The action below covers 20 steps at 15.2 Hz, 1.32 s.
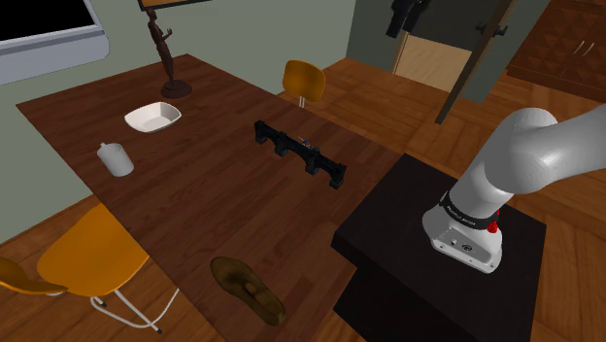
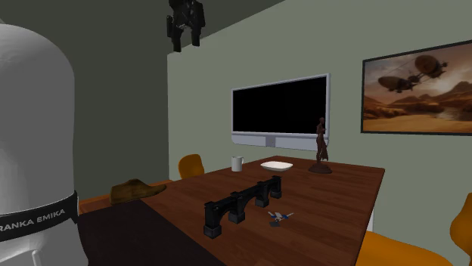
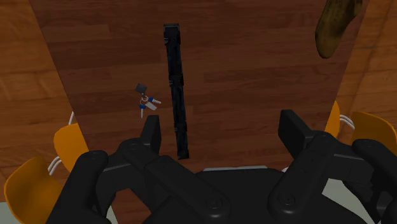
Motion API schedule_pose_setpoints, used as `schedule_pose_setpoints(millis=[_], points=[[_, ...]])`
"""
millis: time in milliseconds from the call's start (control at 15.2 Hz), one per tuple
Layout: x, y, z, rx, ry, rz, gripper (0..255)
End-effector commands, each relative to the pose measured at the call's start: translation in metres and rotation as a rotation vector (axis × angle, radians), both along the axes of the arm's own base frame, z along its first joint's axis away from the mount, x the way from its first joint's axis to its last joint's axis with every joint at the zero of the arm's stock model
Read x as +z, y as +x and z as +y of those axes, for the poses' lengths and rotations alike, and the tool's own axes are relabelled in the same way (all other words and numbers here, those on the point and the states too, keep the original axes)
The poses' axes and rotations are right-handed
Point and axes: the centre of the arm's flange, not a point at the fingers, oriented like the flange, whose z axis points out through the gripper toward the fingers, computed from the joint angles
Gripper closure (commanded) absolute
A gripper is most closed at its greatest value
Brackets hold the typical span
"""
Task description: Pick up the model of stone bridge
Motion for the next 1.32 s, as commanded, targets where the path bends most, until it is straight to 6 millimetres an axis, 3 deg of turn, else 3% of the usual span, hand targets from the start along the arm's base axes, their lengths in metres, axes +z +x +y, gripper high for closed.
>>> schedule_pose_setpoints(millis=[0, 1254], points=[[0.0, 0.0, 0.0, 0.0, 0.0, 0.0, 0], [-0.206, 0.147, 0.0, 0.005, -0.027, 0.032, 0]])
